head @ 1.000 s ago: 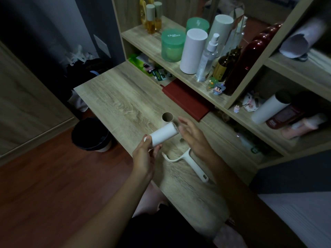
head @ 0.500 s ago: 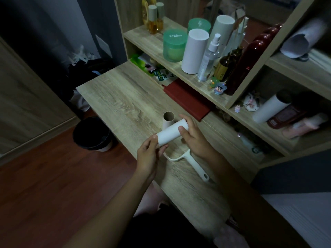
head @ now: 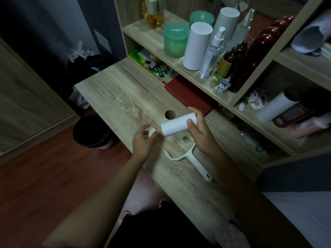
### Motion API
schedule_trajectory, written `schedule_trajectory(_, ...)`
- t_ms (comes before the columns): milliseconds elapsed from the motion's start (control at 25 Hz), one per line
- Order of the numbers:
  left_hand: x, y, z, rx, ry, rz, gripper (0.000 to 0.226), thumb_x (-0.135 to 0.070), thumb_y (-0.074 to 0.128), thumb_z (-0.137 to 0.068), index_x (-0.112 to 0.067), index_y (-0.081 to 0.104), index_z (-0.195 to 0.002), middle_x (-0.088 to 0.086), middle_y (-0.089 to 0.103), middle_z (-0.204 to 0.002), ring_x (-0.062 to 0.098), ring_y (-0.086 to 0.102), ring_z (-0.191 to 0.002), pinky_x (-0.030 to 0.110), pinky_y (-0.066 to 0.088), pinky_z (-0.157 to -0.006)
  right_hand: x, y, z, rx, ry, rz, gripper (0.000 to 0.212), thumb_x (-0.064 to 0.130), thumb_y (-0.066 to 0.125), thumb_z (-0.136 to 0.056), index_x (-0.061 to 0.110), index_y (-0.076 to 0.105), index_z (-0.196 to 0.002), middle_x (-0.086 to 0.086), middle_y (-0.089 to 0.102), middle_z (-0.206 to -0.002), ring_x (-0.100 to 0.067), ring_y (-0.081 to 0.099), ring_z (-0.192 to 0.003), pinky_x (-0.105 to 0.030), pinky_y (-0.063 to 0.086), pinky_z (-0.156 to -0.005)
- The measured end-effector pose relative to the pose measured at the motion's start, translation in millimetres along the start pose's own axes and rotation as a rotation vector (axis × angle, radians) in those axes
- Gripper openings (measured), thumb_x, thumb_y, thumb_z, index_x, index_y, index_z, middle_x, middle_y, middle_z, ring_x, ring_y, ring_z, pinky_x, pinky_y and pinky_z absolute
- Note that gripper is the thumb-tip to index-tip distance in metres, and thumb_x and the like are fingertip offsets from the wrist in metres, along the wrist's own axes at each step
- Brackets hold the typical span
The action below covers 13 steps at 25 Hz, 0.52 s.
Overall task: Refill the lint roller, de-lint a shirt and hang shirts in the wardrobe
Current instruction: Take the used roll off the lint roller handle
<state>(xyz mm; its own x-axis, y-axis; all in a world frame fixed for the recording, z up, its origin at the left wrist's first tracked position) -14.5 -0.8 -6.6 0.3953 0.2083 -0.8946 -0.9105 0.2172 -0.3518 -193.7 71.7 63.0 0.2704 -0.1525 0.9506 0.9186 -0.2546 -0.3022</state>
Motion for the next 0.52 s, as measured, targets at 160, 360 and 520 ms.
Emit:
schedule_trajectory(160, 16, 7, -17, 0.090, 0.306, -0.512, 0.054, -0.018, 0.072, -0.078, -0.005, 0.052, -0.127, 0.016, 0.060, -0.118, 0.033, 0.056, -0.106, 0.037, 0.043, -0.088, -9, -4, 7, -0.031, 0.028, -0.006, 0.057, 0.033, 0.039, -0.086, 0.011, 0.033, -0.138, -0.002, 0.041, -0.120, -0.004, 0.051, -0.096, -0.009, 0.047, -0.073)
schedule_trajectory(360, 26, 8, -15, 0.130, 0.364, -0.542, 0.060, -0.025, 0.072, -0.078, 0.000, 0.051, -0.127, 0.019, 0.056, -0.124, 0.034, 0.051, -0.114, 0.036, 0.036, -0.097, -11, -9, 8, -0.020, 0.032, -0.001, 0.055, 0.033, 0.041, -0.087, 0.014, 0.032, -0.138, -0.005, 0.041, -0.126, -0.010, 0.051, -0.105, -0.014, 0.049, -0.077)
schedule_trajectory(520, 1, -5, -4, -0.052, 0.345, -0.290, 0.054, -0.039, 0.056, -0.083, -0.004, 0.055, -0.124, 0.014, 0.057, -0.123, 0.021, 0.057, -0.106, 0.029, 0.043, -0.091, -4, -11, 9, -0.006, -0.001, 0.043, 0.045, 0.027, 0.046, -0.093, 0.020, 0.037, -0.137, -0.002, 0.040, -0.127, -0.002, 0.052, -0.103, -0.010, 0.047, -0.078)
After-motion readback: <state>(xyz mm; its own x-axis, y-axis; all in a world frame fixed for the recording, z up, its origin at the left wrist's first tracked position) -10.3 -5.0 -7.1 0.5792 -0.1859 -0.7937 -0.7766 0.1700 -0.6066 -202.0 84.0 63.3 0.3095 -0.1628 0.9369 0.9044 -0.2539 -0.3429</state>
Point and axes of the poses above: each hand's wrist, its own z-axis away from the middle knuckle, its own y-axis out of the palm, x = y × z, the point moved 3 cm from there along -z, towards the middle knuckle
